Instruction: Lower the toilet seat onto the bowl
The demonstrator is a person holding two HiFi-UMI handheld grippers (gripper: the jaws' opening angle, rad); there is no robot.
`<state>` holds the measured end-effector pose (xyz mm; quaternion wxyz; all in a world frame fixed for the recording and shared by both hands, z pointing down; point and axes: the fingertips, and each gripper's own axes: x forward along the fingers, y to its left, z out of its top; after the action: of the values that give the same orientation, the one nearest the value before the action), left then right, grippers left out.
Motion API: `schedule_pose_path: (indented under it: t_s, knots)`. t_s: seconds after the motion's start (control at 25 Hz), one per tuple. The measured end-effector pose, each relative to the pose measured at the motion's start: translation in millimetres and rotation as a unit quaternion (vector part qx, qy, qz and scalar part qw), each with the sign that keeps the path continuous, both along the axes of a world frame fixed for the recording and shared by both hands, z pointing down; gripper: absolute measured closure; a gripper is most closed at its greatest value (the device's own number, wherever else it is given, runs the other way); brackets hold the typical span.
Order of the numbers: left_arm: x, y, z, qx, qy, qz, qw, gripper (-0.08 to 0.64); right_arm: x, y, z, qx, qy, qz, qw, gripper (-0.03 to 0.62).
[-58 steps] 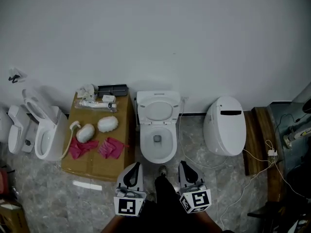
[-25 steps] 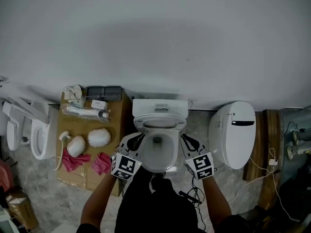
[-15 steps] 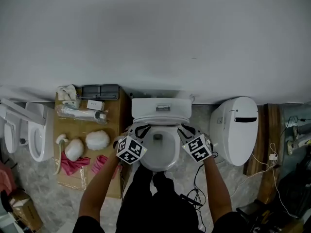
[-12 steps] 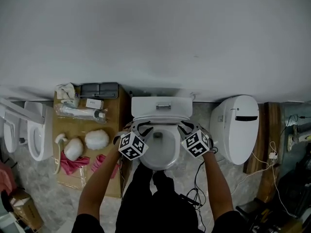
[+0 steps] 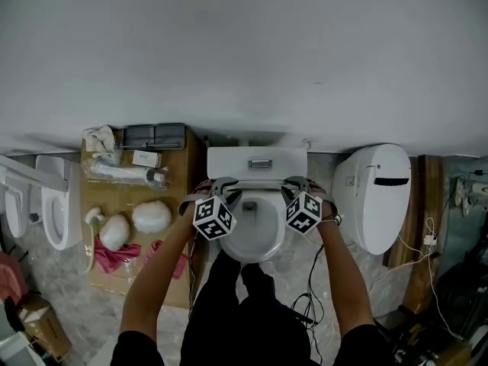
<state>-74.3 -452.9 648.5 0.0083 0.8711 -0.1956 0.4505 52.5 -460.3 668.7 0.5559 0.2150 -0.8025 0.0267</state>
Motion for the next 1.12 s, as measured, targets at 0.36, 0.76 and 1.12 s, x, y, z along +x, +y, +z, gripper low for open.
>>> schedule_pose_path:
  t_s: [0.36, 0.76, 1.12]
  knots:
    - [7.3, 10.4, 15.6, -0.002, -0.025, 0.028, 0.9993, 0.434, -2.8, 16.3, 1.3, -0.004, 0.007, -0.045, 0.999, 0.523]
    - [10.5, 41.3, 23.8, -0.009, -0.050, 0.061, 0.9968, 0.511, -4.7, 52.9, 4.2, -0.038, -0.011, -0.094, 0.995, 0.526]
    - [11.9, 95.1, 31.8, -0.023, -0.081, 0.095, 0.9918, 0.512, -4.2, 106.9, 11.4, -0.079, -0.032, -0.130, 0.988, 0.525]
